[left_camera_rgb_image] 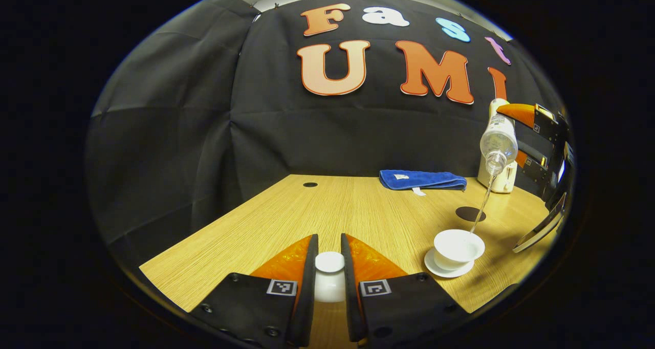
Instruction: Open the teacup lid with one hand, grasp the water bottle and pour water into the teacup with the other hand; after pouring, place the water bottle on the coaster and then close the teacup lid.
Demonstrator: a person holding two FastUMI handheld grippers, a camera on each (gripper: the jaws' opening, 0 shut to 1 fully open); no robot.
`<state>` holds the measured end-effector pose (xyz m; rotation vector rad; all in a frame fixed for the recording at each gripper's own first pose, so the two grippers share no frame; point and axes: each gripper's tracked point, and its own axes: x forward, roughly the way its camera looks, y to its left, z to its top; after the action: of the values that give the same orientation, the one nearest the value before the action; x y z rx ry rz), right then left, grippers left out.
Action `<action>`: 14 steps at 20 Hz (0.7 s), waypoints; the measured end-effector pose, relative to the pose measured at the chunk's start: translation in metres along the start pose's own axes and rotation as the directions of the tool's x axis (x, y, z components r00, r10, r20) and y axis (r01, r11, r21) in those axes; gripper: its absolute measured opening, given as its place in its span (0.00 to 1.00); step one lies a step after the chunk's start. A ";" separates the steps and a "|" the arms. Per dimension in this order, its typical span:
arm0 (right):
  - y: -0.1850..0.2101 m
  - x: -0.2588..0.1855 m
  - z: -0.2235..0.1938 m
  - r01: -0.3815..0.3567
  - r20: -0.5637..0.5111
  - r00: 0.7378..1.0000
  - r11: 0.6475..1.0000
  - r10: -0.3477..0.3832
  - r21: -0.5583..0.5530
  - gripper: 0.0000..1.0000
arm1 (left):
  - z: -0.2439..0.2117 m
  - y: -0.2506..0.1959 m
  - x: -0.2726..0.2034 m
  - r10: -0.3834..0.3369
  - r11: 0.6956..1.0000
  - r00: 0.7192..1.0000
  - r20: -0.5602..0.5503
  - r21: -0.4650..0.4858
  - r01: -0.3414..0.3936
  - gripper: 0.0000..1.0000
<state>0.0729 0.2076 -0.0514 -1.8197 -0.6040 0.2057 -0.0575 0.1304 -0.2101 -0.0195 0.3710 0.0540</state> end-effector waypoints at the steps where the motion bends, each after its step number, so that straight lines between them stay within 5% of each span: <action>1: -0.001 0.000 0.001 0.009 0.005 1.000 1.000 -0.008 -0.010 0.63 | 0.000 0.000 -0.001 0.000 1.000 1.000 0.000 0.001 0.000 0.29; 14: 0.005 -0.002 0.042 0.017 0.107 0.994 0.993 -0.005 -0.113 0.63 | -0.004 0.004 -0.006 0.009 1.000 1.000 -0.007 0.011 -0.009 0.30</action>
<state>0.0547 0.2408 -0.0703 -1.9240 -0.7137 0.2672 -0.0644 0.1342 -0.2115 -0.0077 0.3781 0.0607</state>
